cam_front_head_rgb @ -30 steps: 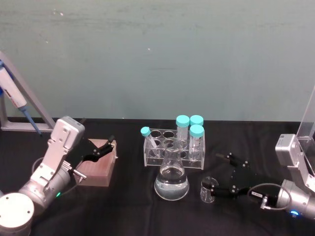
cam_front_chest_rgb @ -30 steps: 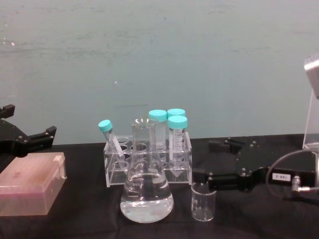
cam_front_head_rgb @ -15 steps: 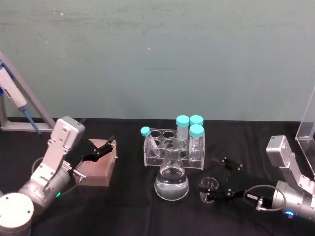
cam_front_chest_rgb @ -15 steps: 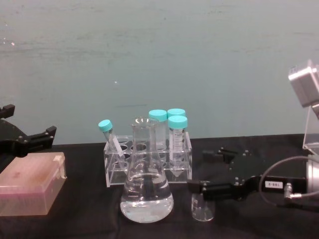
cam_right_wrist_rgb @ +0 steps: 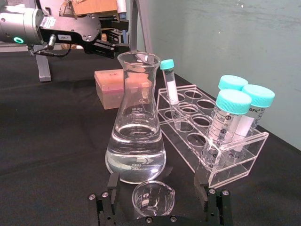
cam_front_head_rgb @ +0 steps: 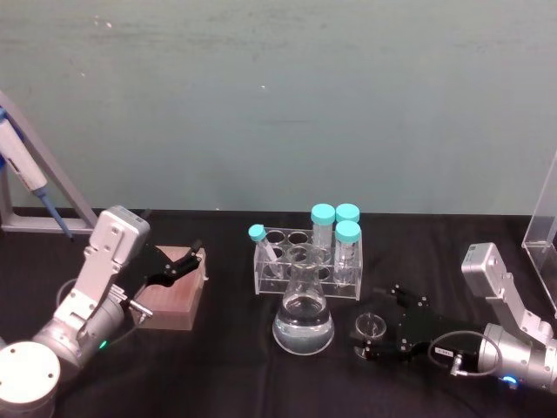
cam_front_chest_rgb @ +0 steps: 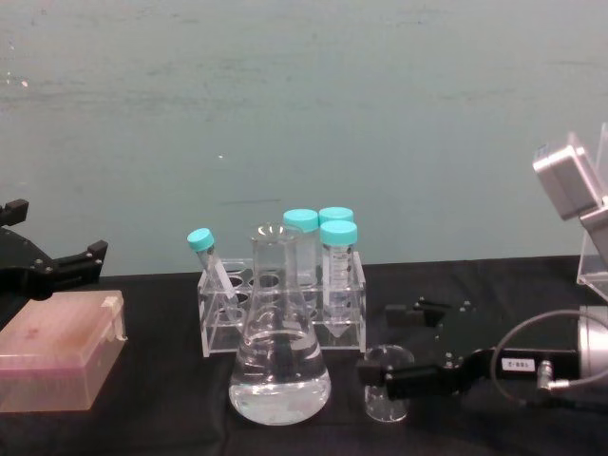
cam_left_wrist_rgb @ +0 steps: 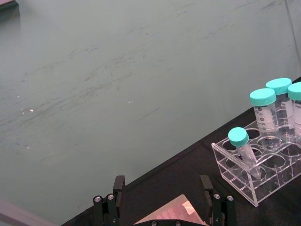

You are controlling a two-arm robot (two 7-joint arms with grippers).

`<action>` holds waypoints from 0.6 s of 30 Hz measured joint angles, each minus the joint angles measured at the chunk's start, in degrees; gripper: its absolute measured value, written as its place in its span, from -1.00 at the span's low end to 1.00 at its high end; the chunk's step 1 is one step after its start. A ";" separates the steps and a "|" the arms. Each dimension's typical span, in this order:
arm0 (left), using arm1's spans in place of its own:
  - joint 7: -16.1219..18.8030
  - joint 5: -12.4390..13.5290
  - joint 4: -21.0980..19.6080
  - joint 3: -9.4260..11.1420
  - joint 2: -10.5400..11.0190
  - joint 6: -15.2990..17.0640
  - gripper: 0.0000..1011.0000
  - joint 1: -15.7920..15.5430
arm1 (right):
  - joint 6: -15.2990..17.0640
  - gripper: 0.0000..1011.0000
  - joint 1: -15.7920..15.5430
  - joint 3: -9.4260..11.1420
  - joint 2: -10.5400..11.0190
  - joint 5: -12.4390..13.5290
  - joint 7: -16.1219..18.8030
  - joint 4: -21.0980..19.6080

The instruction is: Place the experimental apparatus aside using one hand.

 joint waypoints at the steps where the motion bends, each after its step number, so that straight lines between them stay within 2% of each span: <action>1: 0.00 0.00 0.00 0.00 0.00 0.00 0.98 0.00 | -0.01 0.98 0.11 -0.16 -0.02 0.00 -0.02 0.20; 18: 0.00 0.00 0.00 0.00 0.00 0.00 0.98 0.00 | -0.22 0.98 1.28 -1.82 -0.69 -0.01 0.38 2.13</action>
